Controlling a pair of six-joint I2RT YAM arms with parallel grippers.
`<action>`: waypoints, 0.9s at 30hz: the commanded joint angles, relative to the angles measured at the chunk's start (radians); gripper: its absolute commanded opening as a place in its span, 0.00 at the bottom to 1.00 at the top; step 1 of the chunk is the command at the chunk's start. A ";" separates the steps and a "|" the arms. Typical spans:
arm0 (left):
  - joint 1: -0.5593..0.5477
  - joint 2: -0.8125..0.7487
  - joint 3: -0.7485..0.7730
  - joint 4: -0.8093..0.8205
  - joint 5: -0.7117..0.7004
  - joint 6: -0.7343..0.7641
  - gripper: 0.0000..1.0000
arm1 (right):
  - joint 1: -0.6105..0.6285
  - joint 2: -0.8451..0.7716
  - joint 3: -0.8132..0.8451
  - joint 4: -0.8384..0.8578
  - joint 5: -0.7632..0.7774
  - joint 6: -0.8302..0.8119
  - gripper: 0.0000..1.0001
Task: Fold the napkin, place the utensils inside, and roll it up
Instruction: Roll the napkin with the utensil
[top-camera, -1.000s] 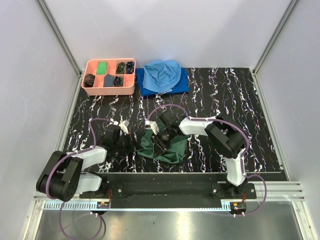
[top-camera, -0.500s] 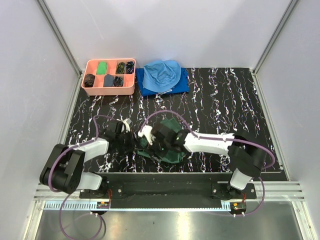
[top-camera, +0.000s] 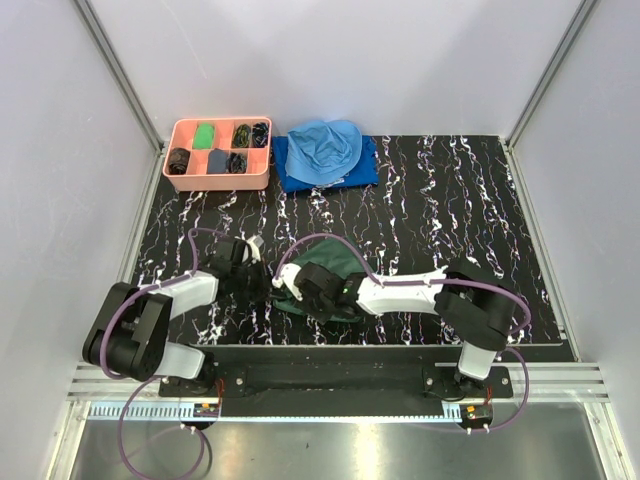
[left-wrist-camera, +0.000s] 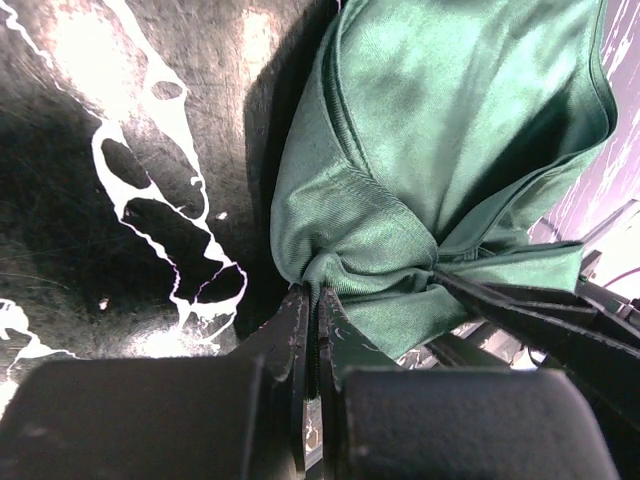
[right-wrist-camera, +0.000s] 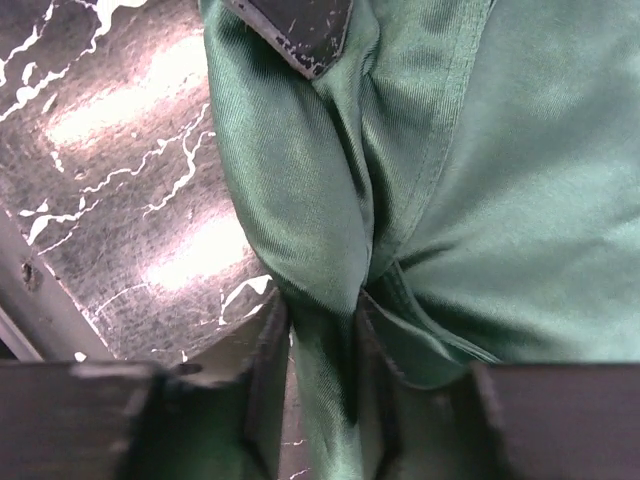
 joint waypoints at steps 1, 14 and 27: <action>0.008 -0.003 0.029 -0.016 0.030 0.023 0.22 | -0.003 0.080 0.019 -0.074 -0.024 0.035 0.26; 0.070 -0.307 -0.048 -0.074 -0.157 0.023 0.65 | -0.196 0.082 0.042 -0.113 -0.516 0.106 0.21; 0.034 -0.401 -0.186 0.190 -0.093 0.042 0.69 | -0.434 0.272 0.139 -0.120 -1.043 0.132 0.17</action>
